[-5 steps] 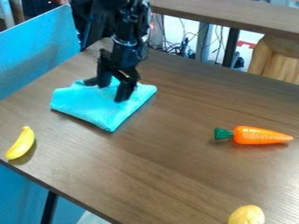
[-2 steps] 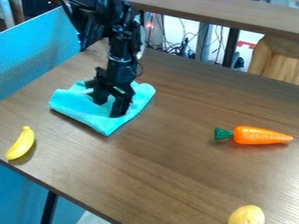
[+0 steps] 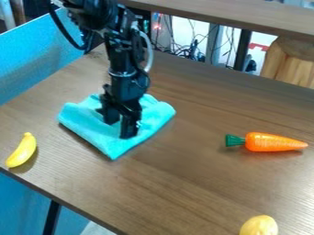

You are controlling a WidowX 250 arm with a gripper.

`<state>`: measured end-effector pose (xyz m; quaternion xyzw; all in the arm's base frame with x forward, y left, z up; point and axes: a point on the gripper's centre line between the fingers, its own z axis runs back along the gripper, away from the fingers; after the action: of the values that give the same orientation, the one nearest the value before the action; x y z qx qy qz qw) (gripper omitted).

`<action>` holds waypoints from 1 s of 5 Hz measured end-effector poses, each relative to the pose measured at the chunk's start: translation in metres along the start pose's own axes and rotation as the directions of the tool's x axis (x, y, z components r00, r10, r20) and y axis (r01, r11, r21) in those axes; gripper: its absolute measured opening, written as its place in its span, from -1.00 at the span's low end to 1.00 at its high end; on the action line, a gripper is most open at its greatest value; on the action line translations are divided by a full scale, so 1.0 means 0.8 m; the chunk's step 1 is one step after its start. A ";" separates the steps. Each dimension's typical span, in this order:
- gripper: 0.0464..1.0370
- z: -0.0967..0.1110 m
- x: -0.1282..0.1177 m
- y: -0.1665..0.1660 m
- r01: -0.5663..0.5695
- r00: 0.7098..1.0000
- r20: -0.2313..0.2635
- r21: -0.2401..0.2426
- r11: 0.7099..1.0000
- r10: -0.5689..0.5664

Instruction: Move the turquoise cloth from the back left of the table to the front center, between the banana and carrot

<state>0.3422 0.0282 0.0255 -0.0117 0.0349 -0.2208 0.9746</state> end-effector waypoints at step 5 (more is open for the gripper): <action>0.92 -0.004 -0.012 -0.167 0.231 0.971 -0.032 -0.139 0.963 -0.237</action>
<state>0.2762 -0.0886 0.0281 -0.0759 0.0714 -0.3317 0.9376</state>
